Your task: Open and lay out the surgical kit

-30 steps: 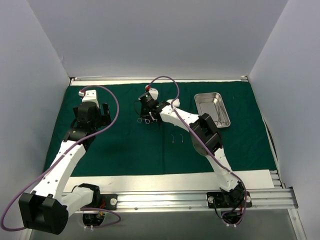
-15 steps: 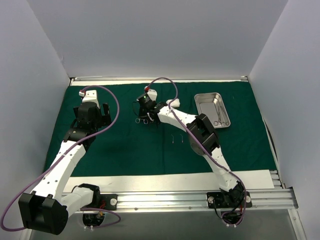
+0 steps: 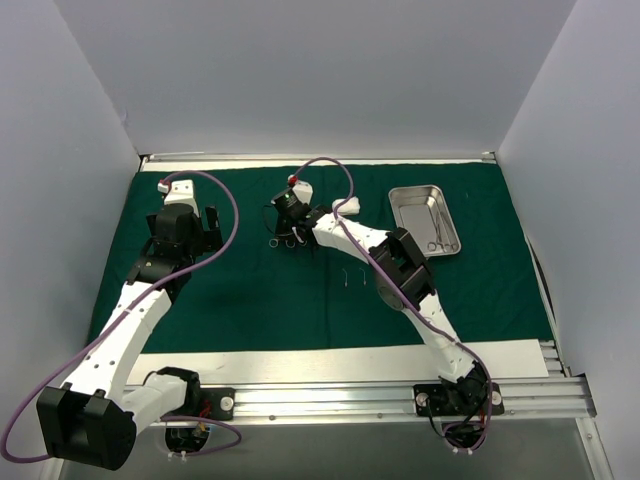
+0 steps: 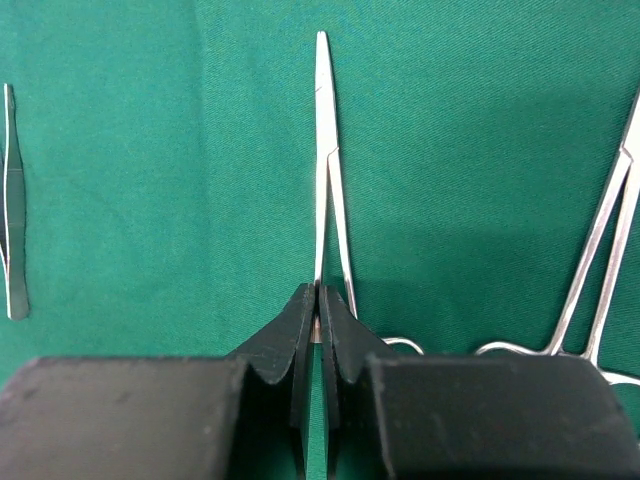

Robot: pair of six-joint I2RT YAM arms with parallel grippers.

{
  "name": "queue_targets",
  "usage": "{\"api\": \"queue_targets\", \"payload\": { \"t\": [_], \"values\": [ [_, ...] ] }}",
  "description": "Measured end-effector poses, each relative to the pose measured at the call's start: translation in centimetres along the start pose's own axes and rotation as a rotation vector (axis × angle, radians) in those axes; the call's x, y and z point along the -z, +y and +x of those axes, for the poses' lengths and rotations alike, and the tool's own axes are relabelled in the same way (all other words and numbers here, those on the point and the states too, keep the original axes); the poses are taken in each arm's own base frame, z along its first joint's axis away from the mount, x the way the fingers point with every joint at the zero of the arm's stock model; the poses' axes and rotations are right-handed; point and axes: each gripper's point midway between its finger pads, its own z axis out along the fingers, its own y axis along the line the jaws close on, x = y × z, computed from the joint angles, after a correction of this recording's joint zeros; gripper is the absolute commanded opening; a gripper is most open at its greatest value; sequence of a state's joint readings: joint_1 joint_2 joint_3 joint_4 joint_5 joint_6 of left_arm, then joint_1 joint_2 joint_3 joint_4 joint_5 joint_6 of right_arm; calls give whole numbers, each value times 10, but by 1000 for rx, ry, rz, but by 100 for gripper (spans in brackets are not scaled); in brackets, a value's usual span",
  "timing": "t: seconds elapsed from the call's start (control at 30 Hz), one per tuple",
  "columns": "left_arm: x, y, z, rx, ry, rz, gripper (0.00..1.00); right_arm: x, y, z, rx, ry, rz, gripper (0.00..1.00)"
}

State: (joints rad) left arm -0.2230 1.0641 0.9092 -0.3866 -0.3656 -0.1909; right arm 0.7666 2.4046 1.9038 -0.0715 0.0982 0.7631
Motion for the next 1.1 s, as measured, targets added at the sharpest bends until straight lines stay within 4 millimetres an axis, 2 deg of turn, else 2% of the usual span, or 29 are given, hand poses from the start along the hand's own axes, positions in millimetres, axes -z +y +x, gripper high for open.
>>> {"api": "queue_targets", "payload": {
  "t": [0.1,0.27,0.43,0.77,0.87,0.97,1.1],
  "values": [
    [0,0,0,-1,0,-1,97,0,1,0,-7,0,-1,2],
    [0,0,0,-1,0,-1,97,0,2,0,-22,-1,-2,13],
    [0,0,0,0,0,-1,97,0,3,-1,-29,-5,-7,21],
    [0,0,0,0,0,-1,97,8,15,-12,22,-21,-27,22],
    [0,0,0,0,0,-1,97,17,10,-18,71,-24,-1,24],
    [0,0,0,0,0,-1,97,30,1,-25,118,-31,48,31],
    [0,0,0,-1,0,-1,97,40,-17,-32,172,-30,119,32]
  ]
}}
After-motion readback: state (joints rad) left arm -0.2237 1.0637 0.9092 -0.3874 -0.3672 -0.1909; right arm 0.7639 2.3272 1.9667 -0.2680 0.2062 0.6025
